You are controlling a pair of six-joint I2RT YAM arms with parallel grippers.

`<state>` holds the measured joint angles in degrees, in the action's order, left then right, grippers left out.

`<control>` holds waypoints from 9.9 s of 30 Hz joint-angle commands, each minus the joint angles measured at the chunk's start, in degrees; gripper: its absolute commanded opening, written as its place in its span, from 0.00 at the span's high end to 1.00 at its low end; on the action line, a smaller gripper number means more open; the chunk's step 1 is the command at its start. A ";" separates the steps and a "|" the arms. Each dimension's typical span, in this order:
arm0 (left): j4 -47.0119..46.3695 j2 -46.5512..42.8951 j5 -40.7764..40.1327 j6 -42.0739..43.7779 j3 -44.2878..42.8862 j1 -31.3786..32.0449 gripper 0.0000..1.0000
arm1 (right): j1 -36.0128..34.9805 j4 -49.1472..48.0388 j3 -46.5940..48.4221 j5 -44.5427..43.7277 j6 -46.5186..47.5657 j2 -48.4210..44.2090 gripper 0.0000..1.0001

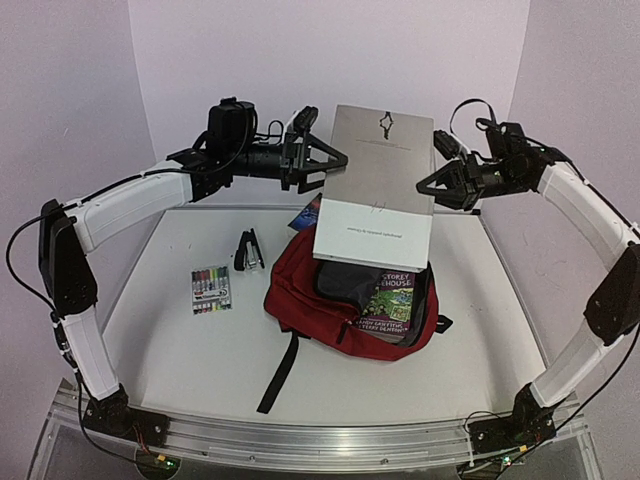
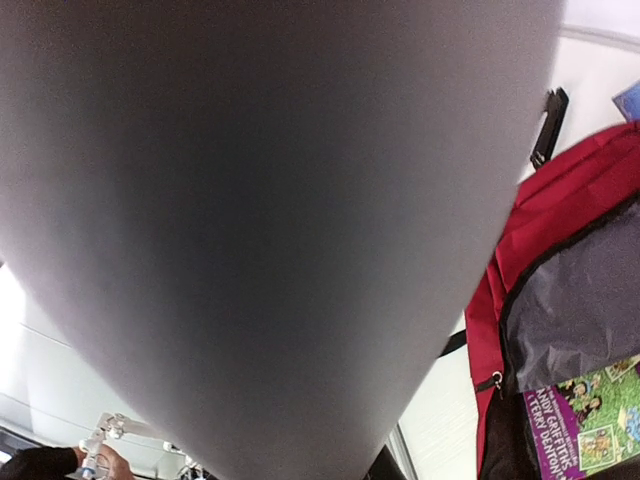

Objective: Pack the student bag
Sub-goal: Pick up the book from the center of the board, then place the book in the student bag.

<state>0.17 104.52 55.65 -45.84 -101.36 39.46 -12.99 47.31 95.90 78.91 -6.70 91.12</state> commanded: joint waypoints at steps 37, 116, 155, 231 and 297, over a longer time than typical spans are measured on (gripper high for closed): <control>62.29 41.04 -71.02 32.69 -45.45 22.33 0.31 | 22.67 9.58 -29.20 -25.26 2.95 -15.48 0.97; 31.69 6.06 -66.45 31.48 -7.12 19.17 1.00 | 4.56 30.26 -15.95 3.12 29.71 17.69 1.00; 31.66 3.21 -60.50 30.11 -4.30 19.15 1.00 | 3.83 31.09 -7.94 4.43 30.48 29.28 1.00; 39.85 2.93 -49.83 35.01 -9.02 19.23 1.00 | -0.80 -66.89 -30.27 -17.19 -51.08 14.76 1.00; 33.49 -2.05 -48.59 32.80 1.81 19.23 1.00 | -13.00 -45.33 -23.48 -23.14 -30.57 22.63 0.37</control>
<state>37.74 105.75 6.86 -13.77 -99.22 58.46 -25.17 -0.96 73.25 58.76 -39.59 117.04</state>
